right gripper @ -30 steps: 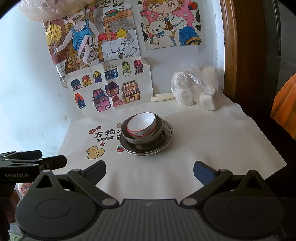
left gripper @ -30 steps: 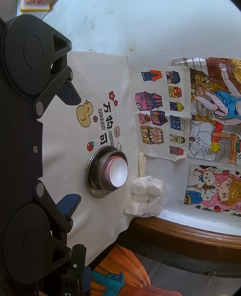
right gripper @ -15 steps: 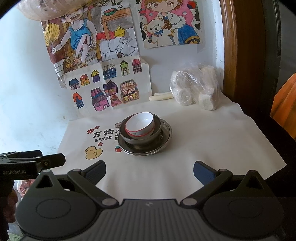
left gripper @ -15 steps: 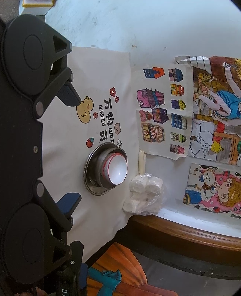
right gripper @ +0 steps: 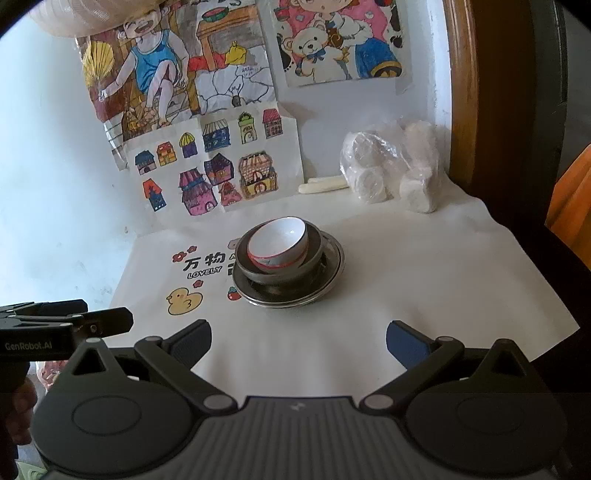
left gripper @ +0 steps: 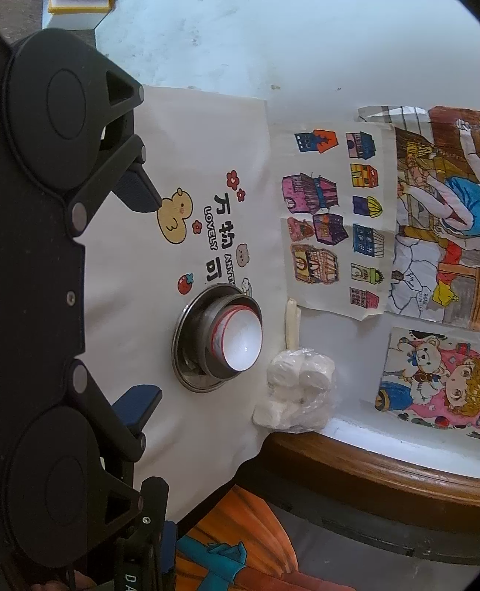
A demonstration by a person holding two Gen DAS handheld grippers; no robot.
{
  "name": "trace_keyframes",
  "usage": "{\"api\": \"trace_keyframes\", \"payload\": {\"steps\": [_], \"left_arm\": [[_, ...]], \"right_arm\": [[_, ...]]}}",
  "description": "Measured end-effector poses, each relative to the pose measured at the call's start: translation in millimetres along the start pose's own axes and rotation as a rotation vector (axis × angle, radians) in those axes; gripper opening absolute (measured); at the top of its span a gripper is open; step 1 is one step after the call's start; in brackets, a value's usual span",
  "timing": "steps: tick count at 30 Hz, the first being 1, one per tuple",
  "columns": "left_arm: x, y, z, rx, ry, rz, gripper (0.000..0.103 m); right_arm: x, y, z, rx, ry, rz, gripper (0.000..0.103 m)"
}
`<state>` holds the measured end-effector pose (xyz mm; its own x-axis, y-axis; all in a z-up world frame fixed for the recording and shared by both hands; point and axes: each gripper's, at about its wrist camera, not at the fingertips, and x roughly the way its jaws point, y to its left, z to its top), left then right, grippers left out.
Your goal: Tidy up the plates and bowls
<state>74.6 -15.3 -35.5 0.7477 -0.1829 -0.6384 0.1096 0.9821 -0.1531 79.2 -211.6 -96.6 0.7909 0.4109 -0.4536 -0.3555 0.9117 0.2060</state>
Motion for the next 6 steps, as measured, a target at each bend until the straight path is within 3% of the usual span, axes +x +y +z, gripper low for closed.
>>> {"api": "trace_keyframes", "payload": {"steps": [6], "left_arm": [[7.2, 0.4, 1.1, -0.005, 0.018, 0.001, 0.100]], "right_arm": [[9.6, -3.6, 1.4, -0.001, 0.026, 0.012, 0.103]]}}
